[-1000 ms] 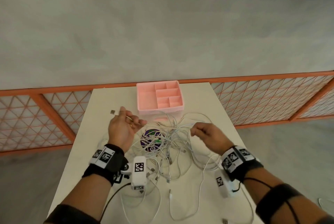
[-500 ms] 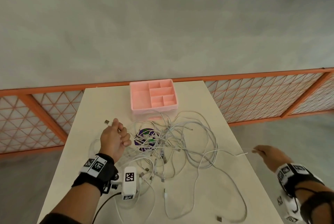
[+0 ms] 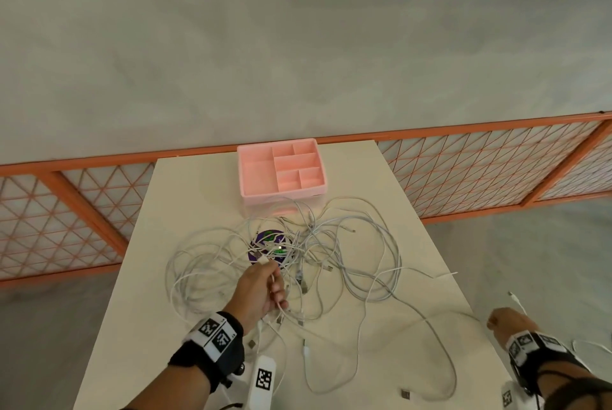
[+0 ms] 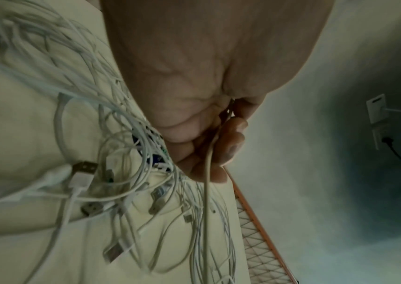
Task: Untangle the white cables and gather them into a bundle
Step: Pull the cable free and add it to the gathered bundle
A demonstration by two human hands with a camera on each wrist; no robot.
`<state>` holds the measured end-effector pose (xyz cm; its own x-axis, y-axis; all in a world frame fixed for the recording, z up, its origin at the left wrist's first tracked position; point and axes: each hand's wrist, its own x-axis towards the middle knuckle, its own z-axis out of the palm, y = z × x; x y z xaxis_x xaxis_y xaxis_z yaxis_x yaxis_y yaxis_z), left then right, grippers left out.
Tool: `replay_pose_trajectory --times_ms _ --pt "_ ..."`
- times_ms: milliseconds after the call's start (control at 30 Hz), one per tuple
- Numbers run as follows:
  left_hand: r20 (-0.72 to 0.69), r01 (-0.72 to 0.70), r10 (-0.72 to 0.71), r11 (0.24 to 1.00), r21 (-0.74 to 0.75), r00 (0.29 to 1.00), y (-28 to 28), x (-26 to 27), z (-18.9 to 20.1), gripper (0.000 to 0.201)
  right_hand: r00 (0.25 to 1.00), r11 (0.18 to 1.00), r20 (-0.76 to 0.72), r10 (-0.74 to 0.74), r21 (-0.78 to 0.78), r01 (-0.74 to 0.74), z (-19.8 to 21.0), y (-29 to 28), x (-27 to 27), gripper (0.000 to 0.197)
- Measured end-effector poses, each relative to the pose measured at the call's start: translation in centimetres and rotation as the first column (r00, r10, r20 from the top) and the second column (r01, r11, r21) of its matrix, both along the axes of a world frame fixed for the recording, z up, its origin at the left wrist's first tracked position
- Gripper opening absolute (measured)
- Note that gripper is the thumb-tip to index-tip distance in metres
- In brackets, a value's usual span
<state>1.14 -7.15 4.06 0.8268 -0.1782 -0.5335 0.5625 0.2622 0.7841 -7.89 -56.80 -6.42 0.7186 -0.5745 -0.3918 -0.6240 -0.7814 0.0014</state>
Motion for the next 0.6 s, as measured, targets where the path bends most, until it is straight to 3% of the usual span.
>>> replay_pose_trajectory --times_ms 100,200,267,333,433,533,600 --pt "-0.048 0.022 -0.022 1.000 0.002 0.999 -0.7 -0.7 -0.3 0.030 0.999 1.000 -0.045 0.022 0.019 -0.021 -0.2 1.6 1.4 0.016" --pt "-0.072 0.051 -0.049 0.999 0.018 0.996 -1.0 -1.2 -0.6 0.030 0.977 0.977 0.129 0.168 0.110 -0.182 3.2 7.4 4.0 0.028" --pt "-0.090 0.082 -0.079 0.996 0.030 0.993 -1.1 -1.6 -0.8 0.030 0.907 0.900 0.247 0.341 0.192 -0.391 5.8 12.3 5.6 0.032" --pt "-0.117 0.102 -0.097 0.994 0.034 0.988 -1.2 -1.9 -0.8 0.029 0.803 0.760 0.301 0.515 0.273 -0.590 7.6 17.2 6.7 0.028" --pt "-0.136 0.099 -0.094 0.995 0.033 0.986 -1.2 -2.2 -0.9 0.028 0.653 0.575 0.168 0.738 0.349 -0.740 8.6 22.9 7.3 0.034" --pt "-0.134 0.093 -0.087 0.995 0.035 0.987 -1.2 -2.4 -0.6 0.028 0.530 0.524 -0.080 0.844 0.332 -0.784 8.8 25.9 7.1 0.047" --pt "-0.127 0.091 -0.085 0.995 0.041 0.988 -1.1 -2.6 -0.4 0.028 0.439 0.500 -0.252 0.863 0.292 -0.816 8.9 27.2 6.7 0.043"
